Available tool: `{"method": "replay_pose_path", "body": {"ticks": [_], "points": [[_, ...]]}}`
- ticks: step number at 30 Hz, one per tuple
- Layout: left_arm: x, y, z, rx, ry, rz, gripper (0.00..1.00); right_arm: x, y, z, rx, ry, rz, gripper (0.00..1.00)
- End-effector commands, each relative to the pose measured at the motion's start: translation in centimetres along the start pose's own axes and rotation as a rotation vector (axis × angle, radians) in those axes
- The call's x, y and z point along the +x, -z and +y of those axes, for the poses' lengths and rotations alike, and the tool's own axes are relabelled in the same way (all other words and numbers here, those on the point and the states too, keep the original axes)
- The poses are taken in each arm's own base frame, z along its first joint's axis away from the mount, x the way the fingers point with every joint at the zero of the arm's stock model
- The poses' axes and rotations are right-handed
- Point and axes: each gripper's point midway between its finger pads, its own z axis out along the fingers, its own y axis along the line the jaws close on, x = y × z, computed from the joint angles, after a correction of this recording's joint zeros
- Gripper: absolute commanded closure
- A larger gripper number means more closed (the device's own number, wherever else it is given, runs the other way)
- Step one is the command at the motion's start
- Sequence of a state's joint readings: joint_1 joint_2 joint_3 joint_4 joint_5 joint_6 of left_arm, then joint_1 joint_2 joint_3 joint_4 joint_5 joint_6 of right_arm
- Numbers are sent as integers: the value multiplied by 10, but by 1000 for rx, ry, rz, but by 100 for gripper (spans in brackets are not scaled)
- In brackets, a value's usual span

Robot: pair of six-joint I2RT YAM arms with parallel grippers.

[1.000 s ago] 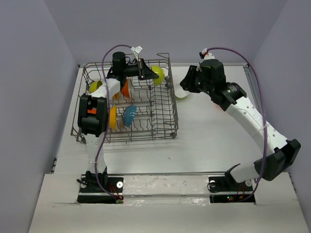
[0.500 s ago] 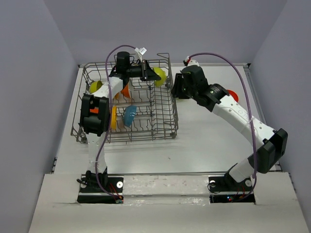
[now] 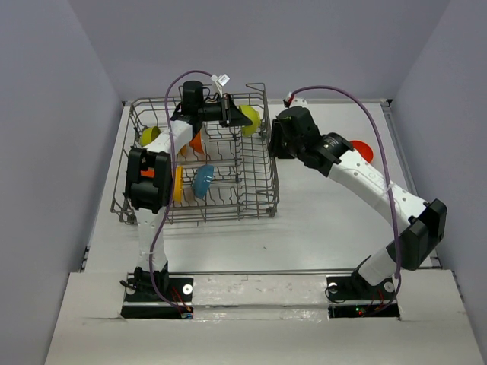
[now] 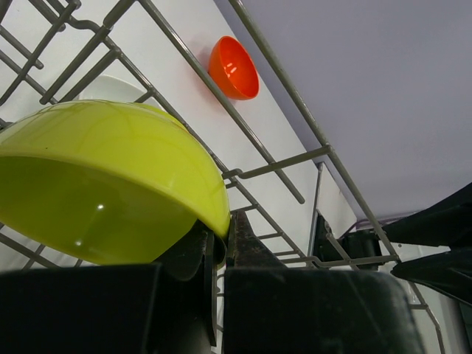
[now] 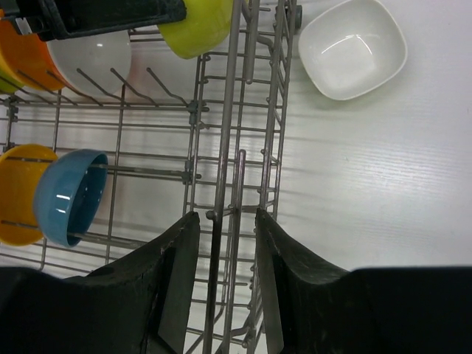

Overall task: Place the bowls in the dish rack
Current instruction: Place the upside down bowl on the dish rack.

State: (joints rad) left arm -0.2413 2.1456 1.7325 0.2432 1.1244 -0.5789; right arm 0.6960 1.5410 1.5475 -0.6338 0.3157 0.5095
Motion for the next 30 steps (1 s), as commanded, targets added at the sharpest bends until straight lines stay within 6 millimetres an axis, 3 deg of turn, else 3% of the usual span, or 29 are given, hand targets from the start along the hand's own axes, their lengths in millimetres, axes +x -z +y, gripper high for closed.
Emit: {"method": "replay_pose_path", "body": {"ticks": [1,30], "points": [[-11,-3,-19,58,-78,-9,100,2,0,7,10,14,1,58],[13,-20,3,57,-12,29,100,43,-22,3,62,81,101,58]]}}
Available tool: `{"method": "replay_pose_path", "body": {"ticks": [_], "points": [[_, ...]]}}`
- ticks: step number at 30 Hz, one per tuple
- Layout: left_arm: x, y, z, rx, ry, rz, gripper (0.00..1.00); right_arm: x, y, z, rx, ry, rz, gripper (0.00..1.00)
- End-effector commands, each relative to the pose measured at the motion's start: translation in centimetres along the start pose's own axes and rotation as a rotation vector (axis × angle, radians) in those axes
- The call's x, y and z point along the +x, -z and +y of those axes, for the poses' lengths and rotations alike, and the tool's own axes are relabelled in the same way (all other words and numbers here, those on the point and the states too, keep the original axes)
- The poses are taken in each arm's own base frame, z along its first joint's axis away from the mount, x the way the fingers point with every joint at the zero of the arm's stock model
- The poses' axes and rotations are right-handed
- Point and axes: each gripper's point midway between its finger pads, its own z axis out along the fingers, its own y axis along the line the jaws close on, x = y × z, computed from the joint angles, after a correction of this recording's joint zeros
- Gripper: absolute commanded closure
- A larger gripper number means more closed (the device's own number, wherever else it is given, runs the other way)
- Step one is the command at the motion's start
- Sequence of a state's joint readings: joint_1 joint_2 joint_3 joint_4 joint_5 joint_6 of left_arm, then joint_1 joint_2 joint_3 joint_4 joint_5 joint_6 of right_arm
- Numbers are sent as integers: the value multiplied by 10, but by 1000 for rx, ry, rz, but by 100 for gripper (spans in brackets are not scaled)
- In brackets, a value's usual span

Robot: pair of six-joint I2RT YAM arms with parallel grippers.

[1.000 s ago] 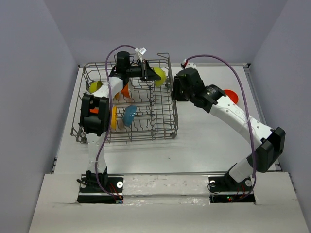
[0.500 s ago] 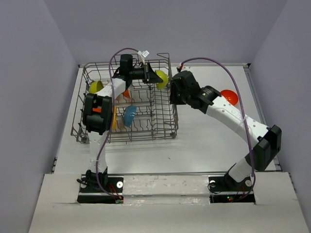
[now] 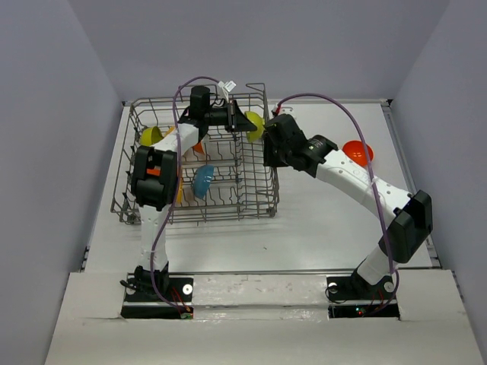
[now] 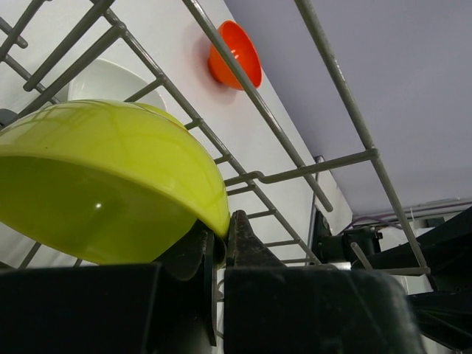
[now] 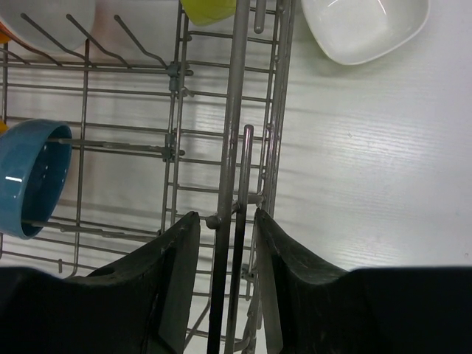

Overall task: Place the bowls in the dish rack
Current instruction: Place the upside down bowl on the dish rack.

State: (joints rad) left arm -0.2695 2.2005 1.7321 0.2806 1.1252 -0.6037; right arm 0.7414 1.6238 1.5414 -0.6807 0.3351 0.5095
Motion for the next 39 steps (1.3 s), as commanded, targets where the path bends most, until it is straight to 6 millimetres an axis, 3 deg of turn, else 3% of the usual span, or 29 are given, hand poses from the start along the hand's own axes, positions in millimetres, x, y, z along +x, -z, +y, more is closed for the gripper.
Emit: {"method": "replay_pose_path", "body": {"ticks": [1,10,17,22,39], "points": [[-3,-2,-9,43,-49,0,100,2,-2,0,19,9,-7,58],[0,-5,-4,47,-34,4,100,5,-8,1,20,16,5,59],[2,-6,-1,48,-22,8,100,7,-11,1,21,15,6,68],[6,-6,5,39,-2,10,100,7,-11,1,21,14,4,68],[5,-1,17,-30,4,-1,88,6,-10,-1,25,16,-2,68]]}}
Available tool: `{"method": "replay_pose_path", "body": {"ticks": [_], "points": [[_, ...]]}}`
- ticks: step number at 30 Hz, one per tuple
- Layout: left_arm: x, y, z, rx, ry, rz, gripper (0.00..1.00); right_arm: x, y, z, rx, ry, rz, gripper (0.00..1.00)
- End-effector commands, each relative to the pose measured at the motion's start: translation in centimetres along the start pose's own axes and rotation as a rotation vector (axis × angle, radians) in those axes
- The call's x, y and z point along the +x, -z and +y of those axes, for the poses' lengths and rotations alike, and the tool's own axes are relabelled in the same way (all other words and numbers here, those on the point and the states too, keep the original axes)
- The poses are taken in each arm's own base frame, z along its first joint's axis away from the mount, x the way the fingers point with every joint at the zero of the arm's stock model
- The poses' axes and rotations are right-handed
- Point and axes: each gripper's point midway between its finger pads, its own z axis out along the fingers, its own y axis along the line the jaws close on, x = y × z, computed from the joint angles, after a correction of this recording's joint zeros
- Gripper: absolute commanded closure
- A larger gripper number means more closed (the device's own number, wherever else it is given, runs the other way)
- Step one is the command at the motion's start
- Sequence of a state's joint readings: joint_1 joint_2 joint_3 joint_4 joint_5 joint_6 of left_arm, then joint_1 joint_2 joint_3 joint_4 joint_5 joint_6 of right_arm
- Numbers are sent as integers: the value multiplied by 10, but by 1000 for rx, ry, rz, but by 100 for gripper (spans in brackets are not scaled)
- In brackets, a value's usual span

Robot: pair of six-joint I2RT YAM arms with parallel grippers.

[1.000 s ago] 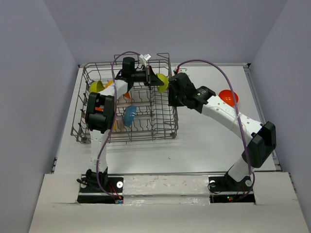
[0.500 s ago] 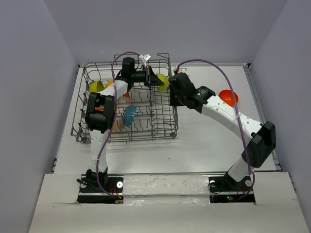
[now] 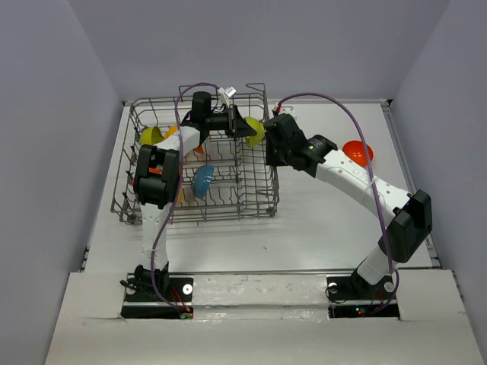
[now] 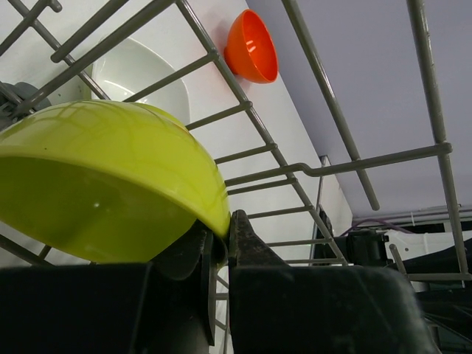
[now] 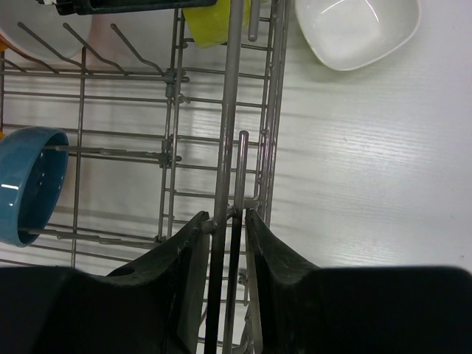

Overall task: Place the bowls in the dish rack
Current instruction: Place the upside down bowl on the dish rack.

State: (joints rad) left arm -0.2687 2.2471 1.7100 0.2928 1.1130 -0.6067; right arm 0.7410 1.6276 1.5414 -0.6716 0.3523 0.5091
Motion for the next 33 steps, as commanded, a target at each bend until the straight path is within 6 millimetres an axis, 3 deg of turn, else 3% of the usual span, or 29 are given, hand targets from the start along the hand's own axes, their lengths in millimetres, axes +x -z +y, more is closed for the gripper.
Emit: {"method": "replay_pose_path", "body": {"ticks": [1,10,33], "points": [[-9,5,-9,-8,-47,-13,86,9,-8,1,13,17,11,68],[-11,9,-6,-33,-45,-18,79,8,-8,1,14,19,7,69],[-21,26,-1,-150,-69,-43,75,8,-12,4,11,27,15,69]]}}
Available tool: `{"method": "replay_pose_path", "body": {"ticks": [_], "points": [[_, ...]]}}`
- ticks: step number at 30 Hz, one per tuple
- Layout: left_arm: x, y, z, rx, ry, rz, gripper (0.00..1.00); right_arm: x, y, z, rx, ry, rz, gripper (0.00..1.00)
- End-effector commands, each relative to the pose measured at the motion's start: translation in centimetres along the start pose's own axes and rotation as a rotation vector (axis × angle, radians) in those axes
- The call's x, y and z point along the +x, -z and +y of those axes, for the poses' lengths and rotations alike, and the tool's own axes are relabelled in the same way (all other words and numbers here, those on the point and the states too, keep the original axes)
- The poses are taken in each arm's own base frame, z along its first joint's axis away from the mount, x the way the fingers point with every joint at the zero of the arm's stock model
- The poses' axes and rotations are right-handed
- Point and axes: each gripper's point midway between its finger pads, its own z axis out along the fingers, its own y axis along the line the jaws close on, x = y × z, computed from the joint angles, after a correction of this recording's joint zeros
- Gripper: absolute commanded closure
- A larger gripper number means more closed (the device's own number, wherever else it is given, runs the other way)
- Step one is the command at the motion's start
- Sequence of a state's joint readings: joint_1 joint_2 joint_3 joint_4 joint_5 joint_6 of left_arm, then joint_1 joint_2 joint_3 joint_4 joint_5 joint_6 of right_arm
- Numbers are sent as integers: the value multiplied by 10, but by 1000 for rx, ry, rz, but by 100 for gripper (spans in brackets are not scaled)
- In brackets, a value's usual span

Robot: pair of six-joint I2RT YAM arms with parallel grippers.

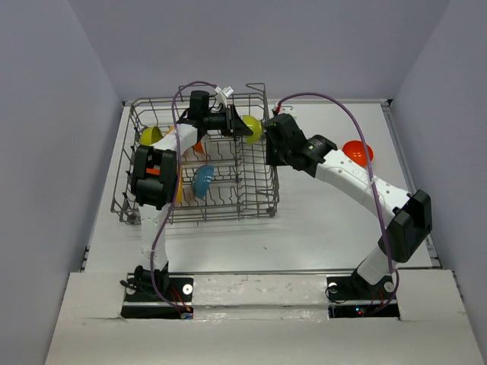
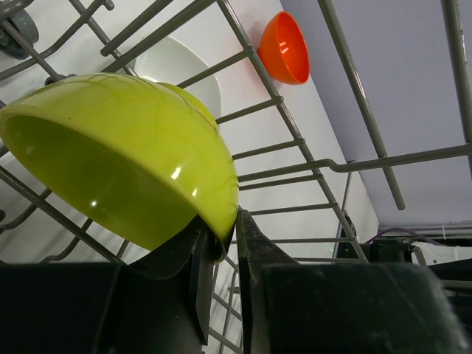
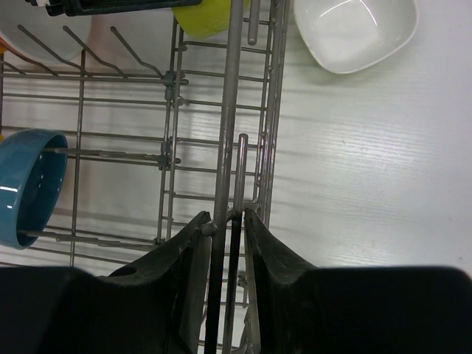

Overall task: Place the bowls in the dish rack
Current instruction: Place the upside down bowl on the dish rack.

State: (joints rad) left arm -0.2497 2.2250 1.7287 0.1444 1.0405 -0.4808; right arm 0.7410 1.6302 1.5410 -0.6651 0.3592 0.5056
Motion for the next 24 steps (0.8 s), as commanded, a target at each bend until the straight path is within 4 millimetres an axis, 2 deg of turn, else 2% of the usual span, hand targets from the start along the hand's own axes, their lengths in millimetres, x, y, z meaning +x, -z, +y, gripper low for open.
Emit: {"method": "replay_pose_path", "body": {"ticks": [1,8,24], "points": [[-17,15,-14,-51,-39,-32,75,10,-11,4,6,27,24,69],[-23,19,-13,-93,-57,-41,75,9,-12,4,8,28,23,69],[-27,31,6,-264,-68,-49,75,9,-12,5,4,28,23,69]]}}
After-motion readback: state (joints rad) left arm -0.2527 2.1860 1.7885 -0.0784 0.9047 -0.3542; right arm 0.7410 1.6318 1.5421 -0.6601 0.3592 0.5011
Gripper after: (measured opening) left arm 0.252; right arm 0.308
